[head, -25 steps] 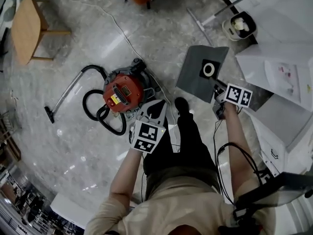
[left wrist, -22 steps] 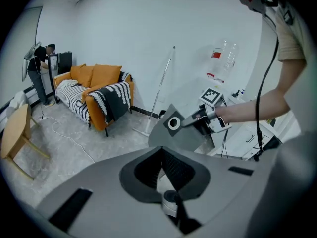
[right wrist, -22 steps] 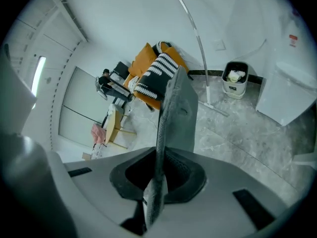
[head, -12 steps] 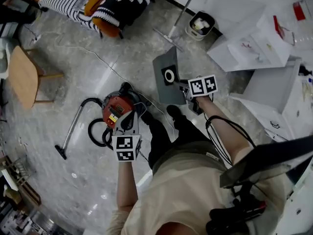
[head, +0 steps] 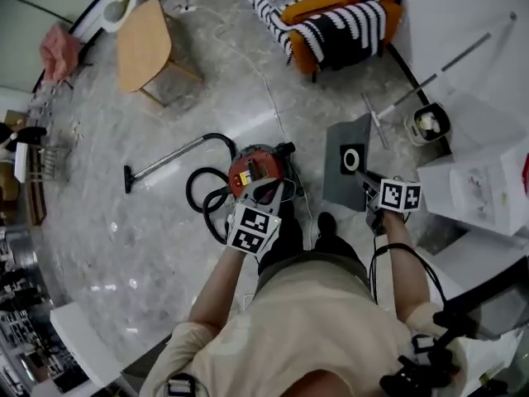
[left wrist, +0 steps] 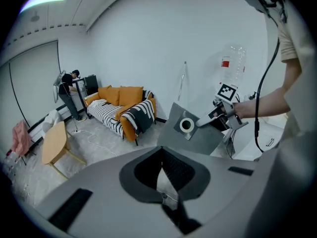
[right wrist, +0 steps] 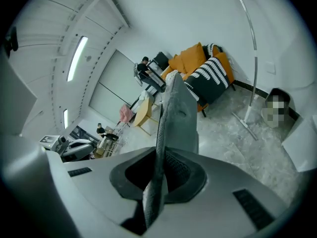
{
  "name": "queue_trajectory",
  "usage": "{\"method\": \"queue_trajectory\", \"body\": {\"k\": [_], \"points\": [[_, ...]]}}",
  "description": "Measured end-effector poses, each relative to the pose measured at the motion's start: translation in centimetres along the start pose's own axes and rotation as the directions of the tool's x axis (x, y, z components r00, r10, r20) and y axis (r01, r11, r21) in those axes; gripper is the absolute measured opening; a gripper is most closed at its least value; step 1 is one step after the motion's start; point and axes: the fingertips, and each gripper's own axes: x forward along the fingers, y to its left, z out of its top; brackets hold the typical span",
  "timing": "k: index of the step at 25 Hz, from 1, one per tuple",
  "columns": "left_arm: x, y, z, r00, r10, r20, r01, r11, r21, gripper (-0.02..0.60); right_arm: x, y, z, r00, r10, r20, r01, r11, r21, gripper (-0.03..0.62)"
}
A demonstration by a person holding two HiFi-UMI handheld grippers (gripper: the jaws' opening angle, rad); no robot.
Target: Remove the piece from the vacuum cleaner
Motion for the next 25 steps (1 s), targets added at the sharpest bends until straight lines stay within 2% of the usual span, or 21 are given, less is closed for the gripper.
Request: {"method": "queue_trajectory", "body": {"k": [7,10,12,13,14,15,16,17,18,19,20,21,22,23,24,25], "points": [[-5.4,0.0,-1.4,0.987,0.153,0.044,-0.149,0.986,-0.076,0.003,-0.4,4.1,-0.2,0.996,0.07,-0.056,-0.076,0.99,-0.117,0.028],[-5.4,-1.3,-1.6,0.974,0.222,0.043,-0.216,0.969,-0.118,0.003,-0.3,2.9,0.6,0.992,0.087,-0.089,-0.101,0.98,-0.172,0.028],[-2.8,-1.7,-1.5,0.966,0.255,0.035,-0.247,0.959,-0.141,0.003,0.8,0.2,2.1,0.989,0.101,-0.112,-0.121,0.973,-0.195,0.028],[-0.8,-1.9,-1.5,0.973,0.231,0.027,-0.226,0.966,-0.127,0.003,1.1,-1.6,2.1,0.991,0.091,-0.098,-0.108,0.978,-0.178,0.028],[1.4,-2.3,-1.5,0.989,0.147,0.014,-0.146,0.987,-0.067,0.003,0.5,-3.3,0.5,0.998,0.049,-0.044,-0.054,0.992,-0.112,0.028],[3.6,-2.8,-1.4,1.0,0.005,-0.013,-0.005,0.999,0.039,0.003,-1.1,-4.8,-2.6,0.998,-0.034,0.046,0.034,0.999,0.011,0.028],[5.4,-3.3,-1.0,0.989,-0.138,-0.053,0.145,0.978,0.147,0.003,-2.6,-5.8,-5.8,0.983,-0.131,0.13,0.112,0.983,0.144,0.028],[6.8,-3.2,-0.4,0.969,-0.23,-0.085,0.244,0.945,0.217,0.003,-3.2,-6.2,-7.6,0.963,-0.198,0.18,0.153,0.96,0.234,0.028],[7.3,-2.6,0.3,0.959,-0.265,-0.099,0.281,0.928,0.246,0.003,-2.8,-5.9,-7.8,0.954,-0.219,0.203,0.161,0.95,0.267,0.028],[6.7,-1.4,0.8,0.964,-0.25,-0.094,0.266,0.933,0.242,0.003,-1.8,-4.9,-7.0,0.959,-0.198,0.202,0.145,0.957,0.252,0.027],[4.8,0.0,1.0,0.98,-0.187,-0.068,0.197,0.959,0.201,0.003,-0.4,-3.0,-5.3,0.975,-0.14,0.173,0.106,0.976,0.189,0.027],[1.9,1.4,0.8,0.997,-0.076,-0.024,0.078,0.99,0.115,0.003,1.0,-0.3,-3.1,0.993,-0.053,0.104,0.045,0.996,0.077,0.027],[-1.8,2.3,0.0,0.998,0.061,0.019,-0.061,0.998,-0.005,0.003,2.2,3.1,-1.2,0.999,0.034,-0.001,-0.034,0.998,-0.057,0.026],[-5.9,2.8,-1.3,0.983,0.18,0.045,-0.173,0.977,-0.124,0.003,3.0,6.9,-0.4,0.989,0.09,-0.116,-0.109,0.979,-0.174,0.027],[-9.7,3.0,-2.8,0.965,0.255,0.056,-0.238,0.948,-0.211,0.003,3.4,10.7,-0.9,0.972,0.11,-0.209,-0.163,0.952,-0.258,0.026],[-12.8,3.3,-4.1,0.955,0.288,0.062,-0.264,0.929,-0.259,0.003,3.6,14.0,-2.0,0.958,0.107,-0.267,-0.191,0.93,-0.314,0.026]]}}
